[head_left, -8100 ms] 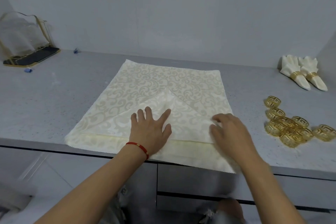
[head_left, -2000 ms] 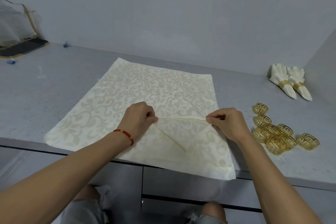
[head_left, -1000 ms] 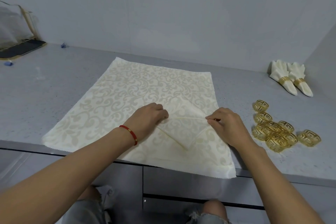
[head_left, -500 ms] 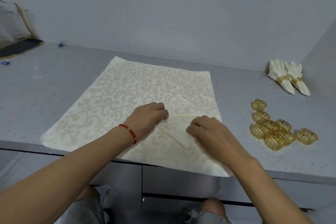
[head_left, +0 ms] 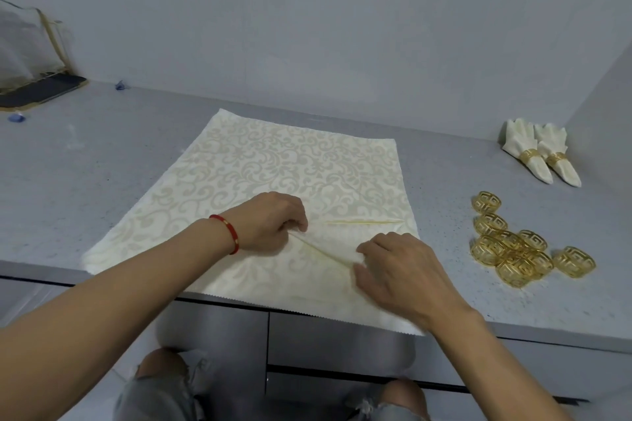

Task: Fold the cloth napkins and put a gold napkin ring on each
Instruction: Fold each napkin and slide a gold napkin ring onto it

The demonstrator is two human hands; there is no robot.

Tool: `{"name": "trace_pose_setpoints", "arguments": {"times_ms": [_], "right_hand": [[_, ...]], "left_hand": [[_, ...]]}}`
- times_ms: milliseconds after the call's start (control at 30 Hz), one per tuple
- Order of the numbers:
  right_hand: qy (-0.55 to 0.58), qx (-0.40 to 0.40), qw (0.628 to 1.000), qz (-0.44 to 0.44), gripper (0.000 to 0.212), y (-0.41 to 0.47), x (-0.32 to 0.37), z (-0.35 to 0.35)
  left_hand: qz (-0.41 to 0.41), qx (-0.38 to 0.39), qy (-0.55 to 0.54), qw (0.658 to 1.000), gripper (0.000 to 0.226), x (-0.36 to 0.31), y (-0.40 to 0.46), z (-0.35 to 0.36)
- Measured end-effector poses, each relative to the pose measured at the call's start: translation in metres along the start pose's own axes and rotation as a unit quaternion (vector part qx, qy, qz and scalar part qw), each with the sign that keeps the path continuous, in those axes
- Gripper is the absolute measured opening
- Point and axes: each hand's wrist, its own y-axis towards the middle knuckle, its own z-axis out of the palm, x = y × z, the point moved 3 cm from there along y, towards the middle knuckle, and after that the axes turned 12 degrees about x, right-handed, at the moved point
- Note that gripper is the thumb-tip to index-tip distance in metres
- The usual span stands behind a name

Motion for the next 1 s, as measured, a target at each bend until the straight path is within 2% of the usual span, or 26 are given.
{"name": "trace_pose_setpoints", "arguments": {"times_ms": [67,167,333,500,600,667,767,933,1000], "right_hand": [[0.042,-0.041,0.997,0.041,0.043,0.004,0.000,-0.002],[0.088,-0.052,0.990,0.096,0.039,0.013,-0.002,-0.003],[0.070,-0.012,0.993,0.091,0.028,0.021,-0.002,-0.003],[0.119,-0.008,0.979,0.164,0.020,0.032,-0.011,0.003],[0.080,-0.009,0.980,0.183,0.019,0.037,-0.008,0.004],[-0.003,-0.019,0.983,0.181,0.017,0.040,0.000,0.004],[-0.085,-0.018,0.975,0.203,0.046,0.044,0.008,0.006],[-0.087,-0.058,0.979,0.175,0.064,0.055,0.012,-0.001],[-0.044,-0.081,0.978,0.189,0.060,0.067,0.015,-0.012]], "left_hand": [[0.003,0.025,-0.014,1.000,0.034,-0.002,-0.005,-0.002],[-0.001,0.008,-0.030,1.000,0.013,-0.004,-0.005,-0.002],[-0.013,0.009,-0.043,0.999,0.013,-0.006,-0.001,-0.005],[-0.036,-0.007,-0.096,0.995,0.015,-0.006,-0.001,-0.012],[-0.040,-0.017,-0.125,0.991,0.012,-0.004,-0.002,-0.014],[-0.051,-0.030,-0.117,0.991,0.014,-0.006,0.001,-0.013],[-0.075,-0.032,-0.082,0.993,0.022,-0.013,0.008,-0.010],[-0.105,-0.030,-0.043,0.993,0.027,-0.015,0.018,-0.002],[-0.113,-0.037,-0.032,0.992,0.028,-0.017,0.019,0.001]]}}
